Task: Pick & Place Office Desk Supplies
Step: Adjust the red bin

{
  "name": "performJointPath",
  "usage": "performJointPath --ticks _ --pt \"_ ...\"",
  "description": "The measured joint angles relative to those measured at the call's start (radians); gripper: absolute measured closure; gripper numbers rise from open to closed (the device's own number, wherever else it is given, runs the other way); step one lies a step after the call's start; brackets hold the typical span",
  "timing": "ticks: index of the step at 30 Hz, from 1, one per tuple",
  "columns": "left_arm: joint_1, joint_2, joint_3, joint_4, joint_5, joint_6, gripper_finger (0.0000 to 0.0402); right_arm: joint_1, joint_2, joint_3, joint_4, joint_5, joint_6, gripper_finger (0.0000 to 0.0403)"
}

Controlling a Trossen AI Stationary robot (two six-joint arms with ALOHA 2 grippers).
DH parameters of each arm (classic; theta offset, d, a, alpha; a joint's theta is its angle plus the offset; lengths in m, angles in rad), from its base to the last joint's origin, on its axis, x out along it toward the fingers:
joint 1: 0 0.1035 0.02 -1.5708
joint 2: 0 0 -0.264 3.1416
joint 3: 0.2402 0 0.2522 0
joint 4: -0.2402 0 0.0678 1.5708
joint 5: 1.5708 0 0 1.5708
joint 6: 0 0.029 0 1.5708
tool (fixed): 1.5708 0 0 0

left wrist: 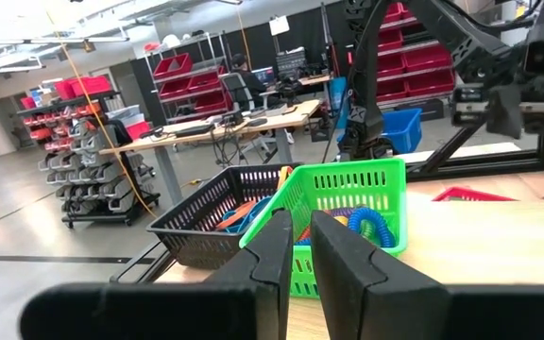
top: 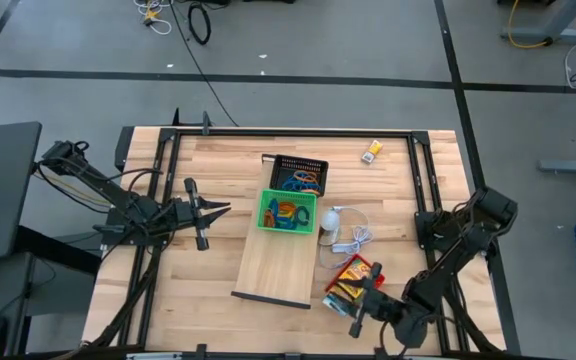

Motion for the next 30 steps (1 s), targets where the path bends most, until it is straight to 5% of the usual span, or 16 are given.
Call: performJointPath --ticks 5,17,30 --pt "0.000 0.000 0.000 0.000 0.000 0.000 0.0351 0.004 -0.007 0.010 -0.014 -0.025 -0.005 0.0384" --pt "0.000 0.000 0.000 -0.009 0.000 0.000 0.0351 0.005 -0.002 0.012 -0.150 -0.263 0.215 0.0401" --pt "0.002 0.000 0.000 -0.015 -0.003 0.000 0.0351 0.004 -0.002 0.023 -0.444 -0.325 0.531 0.0402"
